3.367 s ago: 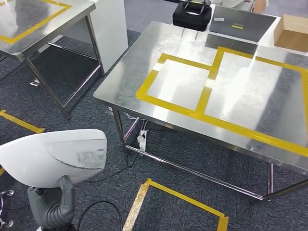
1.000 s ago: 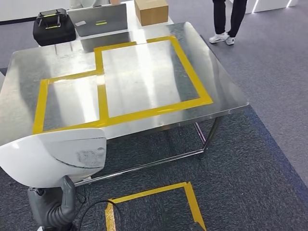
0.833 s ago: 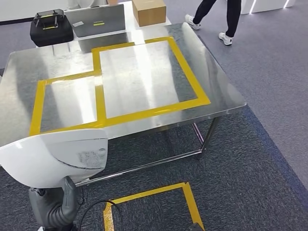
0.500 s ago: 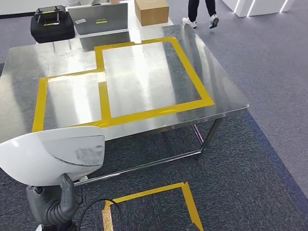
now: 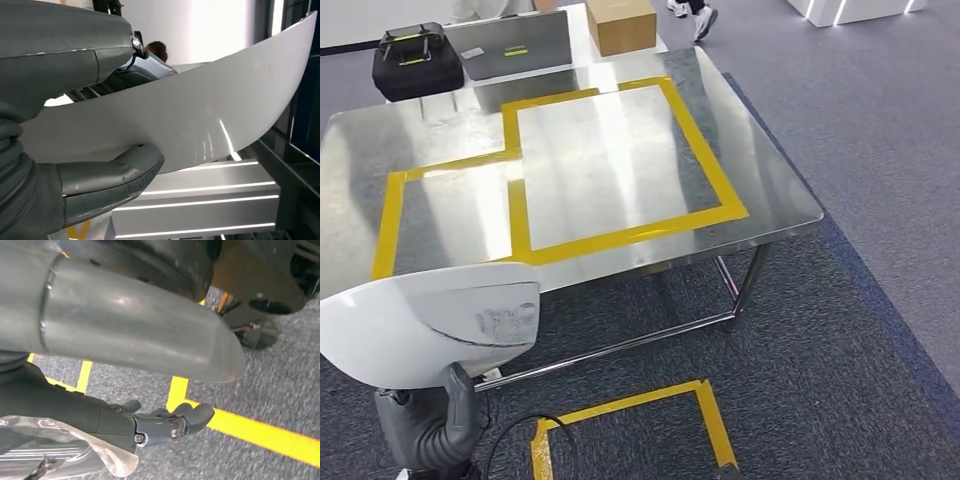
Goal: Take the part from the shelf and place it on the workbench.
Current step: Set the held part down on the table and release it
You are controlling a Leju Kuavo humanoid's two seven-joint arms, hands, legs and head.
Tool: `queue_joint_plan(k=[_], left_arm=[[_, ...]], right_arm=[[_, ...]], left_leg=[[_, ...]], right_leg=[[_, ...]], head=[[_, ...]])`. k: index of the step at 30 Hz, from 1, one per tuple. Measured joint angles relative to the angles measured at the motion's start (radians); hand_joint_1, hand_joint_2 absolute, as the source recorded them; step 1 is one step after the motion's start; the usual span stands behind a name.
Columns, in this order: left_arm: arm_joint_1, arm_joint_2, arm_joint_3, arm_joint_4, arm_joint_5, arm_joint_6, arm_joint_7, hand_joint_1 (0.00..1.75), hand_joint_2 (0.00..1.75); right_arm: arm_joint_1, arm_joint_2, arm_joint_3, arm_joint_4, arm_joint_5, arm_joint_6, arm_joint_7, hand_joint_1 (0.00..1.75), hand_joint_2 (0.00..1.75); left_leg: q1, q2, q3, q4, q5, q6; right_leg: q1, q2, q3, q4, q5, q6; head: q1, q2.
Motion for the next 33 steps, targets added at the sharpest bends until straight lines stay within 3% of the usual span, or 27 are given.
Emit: queue_joint_plan(k=[2, 3, 4, 5, 6, 8, 11, 14, 16, 18, 19, 20, 22, 24, 29, 31, 33], left_arm=[[0.003, 0.001, 0.002, -0.001, 0.000, 0.002, -0.001, 1.75, 1.75], [0.005, 0.001, 0.003, -0.001, 0.000, 0.003, -0.001, 1.75, 1.75], [0.007, 0.001, 0.003, -0.001, -0.001, 0.004, -0.002, 1.75, 1.75], [0.007, 0.002, 0.004, -0.002, -0.001, 0.005, -0.002, 1.75, 1.75], [0.007, 0.002, 0.004, -0.002, -0.001, 0.006, -0.004, 1.75, 1.75], [0.007, 0.001, 0.005, -0.004, -0.003, 0.007, -0.007, 1.75, 1.75], [0.007, -0.001, 0.006, -0.011, -0.004, 0.007, -0.010, 1.75, 1.75], [0.007, -0.004, 0.008, -0.022, -0.001, 0.009, -0.012, 1.75, 1.75], [0.007, -0.006, 0.011, -0.028, 0.004, 0.011, -0.013, 1.75, 1.75], [0.008, -0.008, 0.015, -0.030, 0.009, 0.013, -0.014, 1.75, 1.75], [0.009, -0.008, 0.017, -0.030, 0.011, 0.013, -0.014, 1.75, 1.75], [0.009, -0.008, 0.020, -0.030, 0.012, 0.013, -0.014, 1.75, 1.75], [0.010, -0.008, 0.024, -0.030, 0.012, 0.013, -0.014, 1.75, 1.75], [0.009, -0.008, 0.028, -0.032, 0.013, 0.013, -0.014, 1.75, 1.75], [0.008, -0.008, 0.035, -0.038, 0.014, 0.014, -0.015, 1.75, 1.75], [0.007, -0.008, 0.041, -0.040, 0.015, 0.016, -0.015, 1.75, 1.75], [0.007, -0.008, 0.046, -0.040, 0.019, 0.016, -0.015, 1.75, 1.75]], right_arm=[[0.001, 0.000, 0.000, 0.000, -0.001, 0.000, 0.000, 0.00, 0.00], [0.002, 0.000, 0.000, 0.000, -0.002, 0.000, 0.001, 0.00, 0.00], [0.002, 0.000, 0.000, 0.000, -0.003, 0.000, 0.001, 0.00, 0.00], [0.003, 0.000, 0.000, 0.000, -0.004, 0.000, 0.001, 0.00, 0.00], [0.003, 0.000, 0.000, 0.000, -0.005, 0.000, 0.001, 0.00, 0.00], [0.003, 0.003, 0.000, 0.000, -0.007, 0.000, 0.000, 0.00, 0.00], [0.000, 0.005, 0.000, 0.000, -0.010, 0.000, -0.003, 0.00, 0.00], [-0.001, 0.005, 0.000, -0.001, -0.010, 0.000, -0.006, 0.00, 0.00], [-0.001, 0.005, 0.000, -0.001, -0.009, 0.000, -0.010, 0.00, 0.00], [0.000, 0.005, 0.000, -0.001, -0.009, 0.001, -0.012, 0.00, 0.00], [0.002, 0.005, 0.000, -0.001, -0.009, 0.001, -0.012, 0.00, 0.00], [0.003, 0.005, 0.000, -0.001, -0.009, 0.001, -0.013, 0.00, 0.00], [0.003, 0.005, 0.000, -0.001, -0.009, 0.001, -0.015, 0.00, 0.00], [0.001, 0.005, 0.000, 0.000, -0.009, 0.001, -0.016, 0.00, 0.00], [0.003, 0.005, 0.000, 0.000, -0.008, 0.003, -0.019, 0.00, 0.00], [0.001, 0.005, 0.000, 0.000, -0.008, 0.005, -0.021, 0.00, 0.00], [0.000, 0.005, 0.000, 0.000, -0.007, 0.008, -0.022, 0.00, 0.00]], left_leg=[[0.000, 0.000, -0.067, 0.138, -0.057, -0.002], [-0.001, 0.000, -0.090, 0.181, -0.065, -0.001], [-0.001, 0.000, -0.097, 0.190, -0.053, 0.002], [-0.003, 0.000, -0.085, 0.156, -0.021, 0.009], [-0.006, -0.001, -0.058, 0.092, 0.022, 0.018], [-0.013, -0.002, -0.002, -0.034, 0.075, 0.038], [-0.020, -0.003, 0.021, -0.089, 0.073, 0.046], [-0.011, -0.003, 0.033, -0.110, 0.075, 0.050], [-0.007, -0.001, 0.040, -0.116, 0.073, 0.056], [-0.007, 0.000, 0.042, -0.115, 0.068, 0.058], [-0.006, 0.000, 0.045, -0.115, 0.065, 0.057], [-0.005, -0.001, 0.050, -0.115, 0.060, 0.055], [-0.002, -0.002, 0.065, -0.112, 0.048, 0.046], [-0.004, -0.002, 0.072, -0.106, 0.035, 0.033], [-0.004, -0.002, 0.075, -0.087, 0.012, 0.009], [-0.003, -0.002, 0.032, 0.007, -0.032, 0.001], [-0.003, -0.002, -0.048, 0.146, -0.077, -0.002]], right_leg=[[0.003, 0.000, 0.003, 0.000, -0.004, -0.006], [0.006, 0.000, 0.005, 0.001, -0.006, -0.008], [0.008, 0.001, 0.008, 0.001, -0.008, -0.010], [0.011, 0.003, 0.013, 0.001, -0.010, -0.011], [0.014, 0.005, 0.019, 0.001, -0.013, -0.011], [0.019, 0.008, 0.024, 0.000, -0.020, -0.009], [0.018, 0.007, 0.025, -0.002, -0.024, 0.004], [0.017, 0.005, 0.010, 0.025, -0.046, 0.019], [0.014, 0.004, -0.045, 0.131, -0.094, 0.028], [0.009, 0.004, -0.122, 0.256, -0.131, 0.038], [0.006, 0.003, -0.143, 0.282, -0.125, 0.042], [0.003, 0.002, -0.146, 0.268, -0.098, 0.045], [-0.004, -0.002, -0.099, 0.148, -0.015, 0.051], [-0.004, -0.004, -0.047, 0.042, 0.021, 0.048], [-0.003, -0.002, -0.020, 0.014, 0.002, 0.012], [-0.004, -0.002, -0.008, 0.012, -0.005, 0.000], [-0.002, -0.002, 0.001, 0.012, -0.014, -0.006]], head=[[-0.001, 0.000], [-0.001, 0.000], [-0.001, 0.000], [-0.001, 0.000], [-0.001, 0.000], [0.000, 0.000], [0.001, 0.000], [0.003, 0.000], [0.004, 0.000], [0.005, 0.000], [0.004, 0.000], [0.005, 0.000], [0.005, 0.000], [0.005, 0.000], [-0.001, 0.000], [-0.005, 0.000], [-0.007, 0.000]])
